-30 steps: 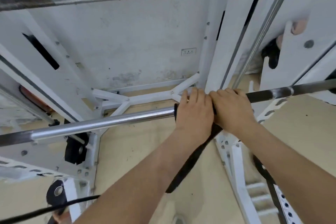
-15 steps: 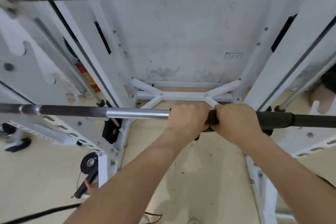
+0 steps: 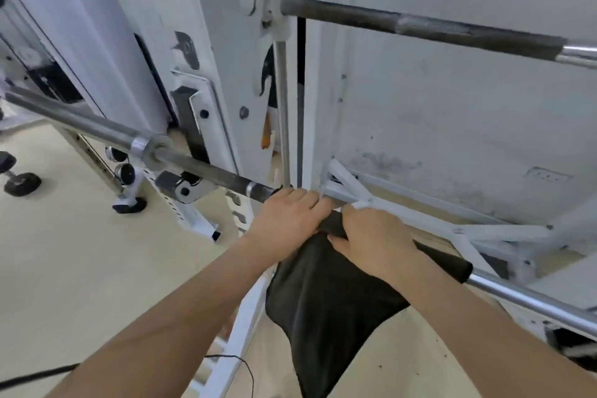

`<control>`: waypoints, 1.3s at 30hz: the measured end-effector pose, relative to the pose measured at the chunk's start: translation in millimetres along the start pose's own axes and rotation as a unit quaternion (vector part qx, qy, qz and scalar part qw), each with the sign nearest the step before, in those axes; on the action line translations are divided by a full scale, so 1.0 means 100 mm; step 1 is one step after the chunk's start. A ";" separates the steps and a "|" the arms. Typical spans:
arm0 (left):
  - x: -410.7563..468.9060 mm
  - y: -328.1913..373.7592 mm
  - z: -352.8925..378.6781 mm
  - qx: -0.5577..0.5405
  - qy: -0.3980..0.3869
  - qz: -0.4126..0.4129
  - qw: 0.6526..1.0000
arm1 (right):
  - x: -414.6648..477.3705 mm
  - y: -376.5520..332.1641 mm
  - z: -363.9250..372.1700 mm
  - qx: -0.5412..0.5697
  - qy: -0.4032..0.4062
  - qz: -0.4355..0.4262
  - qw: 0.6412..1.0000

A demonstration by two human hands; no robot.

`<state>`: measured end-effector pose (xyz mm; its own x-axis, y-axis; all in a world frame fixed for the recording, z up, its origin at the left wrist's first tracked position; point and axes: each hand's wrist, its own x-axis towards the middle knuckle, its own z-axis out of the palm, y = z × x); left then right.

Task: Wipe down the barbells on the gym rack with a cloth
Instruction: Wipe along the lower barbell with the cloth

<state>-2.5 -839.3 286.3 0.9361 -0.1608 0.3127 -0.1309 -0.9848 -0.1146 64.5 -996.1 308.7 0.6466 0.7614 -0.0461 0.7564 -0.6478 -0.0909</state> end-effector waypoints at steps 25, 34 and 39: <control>-0.49 -1.16 -0.11 0.040 -0.052 -0.136 0.989 | 1.09 -1.07 0.02 0.041 -0.067 -0.009 0.997; 0.03 -0.14 -0.12 -0.037 -0.079 -0.058 0.994 | 0.00 -0.05 -0.11 0.039 -0.106 0.133 0.985; 0.24 -0.26 -0.19 -0.051 -0.198 -0.086 0.975 | -0.29 0.07 -0.19 0.066 -0.066 0.103 0.990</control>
<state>17.1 -819.2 314.6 0.9971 0.0257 -0.0719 0.0264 -0.9996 0.0090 53.1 -1022.8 328.5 0.7608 0.6152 -0.2069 0.5839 -0.7879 -0.1957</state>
